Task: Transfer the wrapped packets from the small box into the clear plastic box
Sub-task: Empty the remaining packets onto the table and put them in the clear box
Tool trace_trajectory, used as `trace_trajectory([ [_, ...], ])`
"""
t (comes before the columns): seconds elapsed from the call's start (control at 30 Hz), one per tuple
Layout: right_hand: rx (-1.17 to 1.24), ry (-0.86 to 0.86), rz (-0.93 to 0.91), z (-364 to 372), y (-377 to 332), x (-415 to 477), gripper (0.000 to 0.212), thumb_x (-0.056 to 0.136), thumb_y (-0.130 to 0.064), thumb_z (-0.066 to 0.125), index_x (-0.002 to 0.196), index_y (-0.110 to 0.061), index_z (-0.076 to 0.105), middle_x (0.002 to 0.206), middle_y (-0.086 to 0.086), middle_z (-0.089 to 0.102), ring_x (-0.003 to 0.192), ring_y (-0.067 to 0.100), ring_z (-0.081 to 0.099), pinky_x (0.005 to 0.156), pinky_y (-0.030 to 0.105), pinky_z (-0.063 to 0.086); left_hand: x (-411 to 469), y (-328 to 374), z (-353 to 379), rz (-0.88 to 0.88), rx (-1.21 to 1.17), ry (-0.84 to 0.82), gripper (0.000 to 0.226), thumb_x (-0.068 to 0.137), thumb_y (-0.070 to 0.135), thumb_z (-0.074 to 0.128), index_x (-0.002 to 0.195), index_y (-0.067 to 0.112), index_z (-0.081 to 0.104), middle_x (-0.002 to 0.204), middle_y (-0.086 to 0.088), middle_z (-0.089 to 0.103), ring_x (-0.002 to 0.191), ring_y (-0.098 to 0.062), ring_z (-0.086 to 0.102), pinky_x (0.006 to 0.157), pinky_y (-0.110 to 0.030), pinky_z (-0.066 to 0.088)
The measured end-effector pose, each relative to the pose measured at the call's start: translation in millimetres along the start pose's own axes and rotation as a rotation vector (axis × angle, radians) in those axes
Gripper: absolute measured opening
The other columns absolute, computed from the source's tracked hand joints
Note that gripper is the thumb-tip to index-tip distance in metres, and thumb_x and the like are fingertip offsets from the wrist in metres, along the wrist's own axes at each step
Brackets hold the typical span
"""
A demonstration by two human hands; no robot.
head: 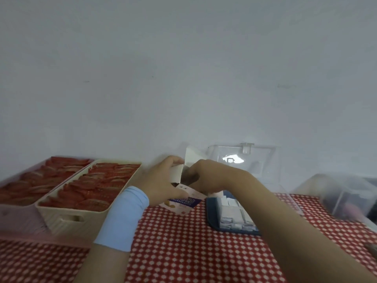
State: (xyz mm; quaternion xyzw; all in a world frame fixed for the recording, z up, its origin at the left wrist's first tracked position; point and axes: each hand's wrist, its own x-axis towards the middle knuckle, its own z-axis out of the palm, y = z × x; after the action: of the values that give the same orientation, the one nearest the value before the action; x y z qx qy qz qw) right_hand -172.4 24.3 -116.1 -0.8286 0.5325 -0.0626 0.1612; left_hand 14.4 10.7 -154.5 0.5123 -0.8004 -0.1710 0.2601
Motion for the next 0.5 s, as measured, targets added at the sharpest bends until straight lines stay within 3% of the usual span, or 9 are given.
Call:
trace_trajectory([
  [0.1,-0.187,0.026,0.014,5,-12,-19,0.022,0.094,-0.016,0.057,0.106,-0.029,0.071,0.073,-0.019,0.053,0.067,0.004,0.054,0.068,0.024,0.048,-19,20,-1,0.033,-0.008,-0.015,0.079,0.066,0.044,0.085,0.133,0.049,0.043,0.12,0.02,0.056,0.086,0.001,0.057,0.067,-0.008,0.045],
  [0.2,-0.303,0.031,0.046,9,-17,-38,0.025,0.092,-0.012,0.055,0.083,-0.035,0.058,0.071,-0.012,0.054,0.063,0.008,0.052,0.063,0.027,0.047,-32,39,-2,0.076,-0.008,-0.036,0.076,0.07,0.038,0.086,0.135,0.04,0.048,0.117,0.018,0.057,0.088,0.004,0.053,0.06,-0.002,0.039],
  [0.3,-0.312,0.075,0.059,13,-18,-59,0.017,0.09,-0.009,0.057,0.082,-0.022,0.064,0.075,-0.005,0.061,0.065,0.012,0.057,0.058,0.026,0.049,-44,51,3,0.086,-0.063,-0.077,0.079,0.067,0.037,0.087,0.135,0.04,0.049,0.124,0.019,0.057,0.107,-0.003,0.055,0.088,-0.016,0.048],
  [0.37,-0.306,0.101,0.067,16,-18,-70,0.018,0.089,-0.008,0.059,0.087,-0.019,0.073,0.075,-0.005,0.062,0.069,0.016,0.061,0.064,0.027,0.054,-53,58,6,0.103,-0.06,-0.112,0.081,0.069,0.038,0.085,0.139,0.043,0.046,0.134,0.021,0.051,0.12,-0.006,0.05,0.104,-0.028,0.044],
  [0.5,-0.371,0.078,0.108,28,-14,-90,0.033,0.088,-0.009,0.06,0.062,-0.028,0.056,0.064,-0.014,0.055,0.067,0.009,0.053,0.082,0.032,0.052,-67,74,10,0.171,0.089,-0.234,0.086,0.08,0.032,0.079,0.151,0.039,0.031,0.148,0.014,0.038,0.135,-0.01,0.038,0.112,-0.032,0.037],
])
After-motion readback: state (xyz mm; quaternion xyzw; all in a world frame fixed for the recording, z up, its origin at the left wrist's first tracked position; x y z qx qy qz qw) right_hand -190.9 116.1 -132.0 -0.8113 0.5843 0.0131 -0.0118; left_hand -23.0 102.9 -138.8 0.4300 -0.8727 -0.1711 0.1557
